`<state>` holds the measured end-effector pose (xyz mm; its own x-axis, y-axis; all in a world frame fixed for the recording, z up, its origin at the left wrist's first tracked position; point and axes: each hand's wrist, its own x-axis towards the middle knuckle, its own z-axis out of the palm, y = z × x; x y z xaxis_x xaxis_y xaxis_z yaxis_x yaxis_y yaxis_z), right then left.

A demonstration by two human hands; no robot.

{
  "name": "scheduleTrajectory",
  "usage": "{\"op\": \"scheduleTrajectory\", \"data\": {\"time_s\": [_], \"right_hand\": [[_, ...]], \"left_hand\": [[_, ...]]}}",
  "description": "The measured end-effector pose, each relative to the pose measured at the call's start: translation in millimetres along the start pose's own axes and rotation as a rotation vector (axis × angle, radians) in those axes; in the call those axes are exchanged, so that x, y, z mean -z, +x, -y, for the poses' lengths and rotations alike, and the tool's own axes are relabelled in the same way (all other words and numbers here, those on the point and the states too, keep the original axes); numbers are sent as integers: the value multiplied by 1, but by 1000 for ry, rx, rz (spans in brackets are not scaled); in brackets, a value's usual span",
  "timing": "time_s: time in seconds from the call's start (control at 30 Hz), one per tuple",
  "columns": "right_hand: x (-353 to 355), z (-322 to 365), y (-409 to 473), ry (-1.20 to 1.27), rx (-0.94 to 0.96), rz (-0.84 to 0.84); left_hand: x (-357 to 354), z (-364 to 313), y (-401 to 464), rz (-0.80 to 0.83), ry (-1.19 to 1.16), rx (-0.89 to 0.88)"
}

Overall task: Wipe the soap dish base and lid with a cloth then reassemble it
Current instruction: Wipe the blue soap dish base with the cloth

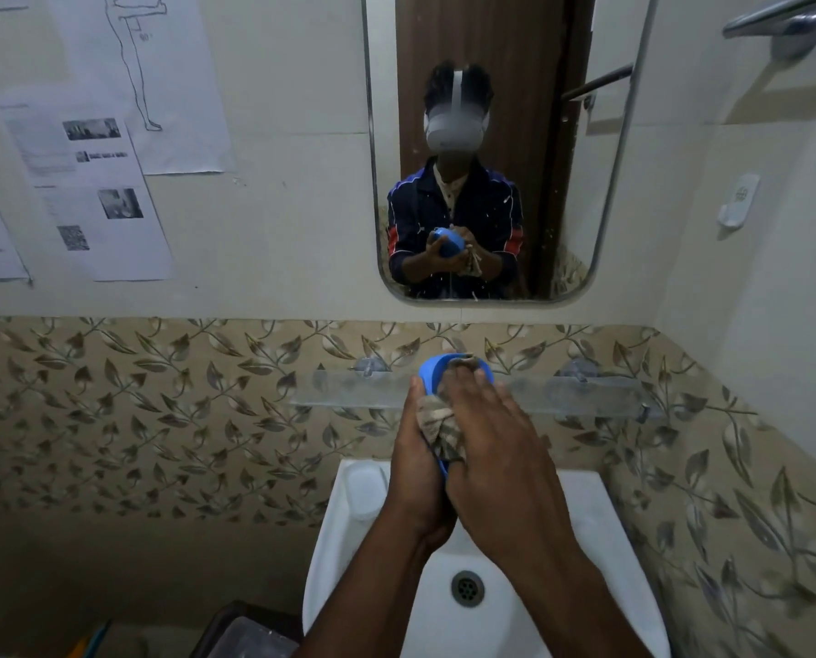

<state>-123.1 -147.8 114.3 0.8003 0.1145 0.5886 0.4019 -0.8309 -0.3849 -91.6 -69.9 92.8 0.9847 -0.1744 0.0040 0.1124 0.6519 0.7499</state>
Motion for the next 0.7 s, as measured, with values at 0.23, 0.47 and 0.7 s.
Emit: {"op": "scheduleTrajectory", "data": {"time_s": [0.23,0.47,0.7], "right_hand": [[5,-22,-2,130,174,217],[9,5,2,-131,-49,31],[8,-11,6,236,83,217]], "left_hand": [[14,-3,7,-3,-29,36],[9,3,10,-17,-45,-27],[17,-16,25,-18,-48,48]]}}
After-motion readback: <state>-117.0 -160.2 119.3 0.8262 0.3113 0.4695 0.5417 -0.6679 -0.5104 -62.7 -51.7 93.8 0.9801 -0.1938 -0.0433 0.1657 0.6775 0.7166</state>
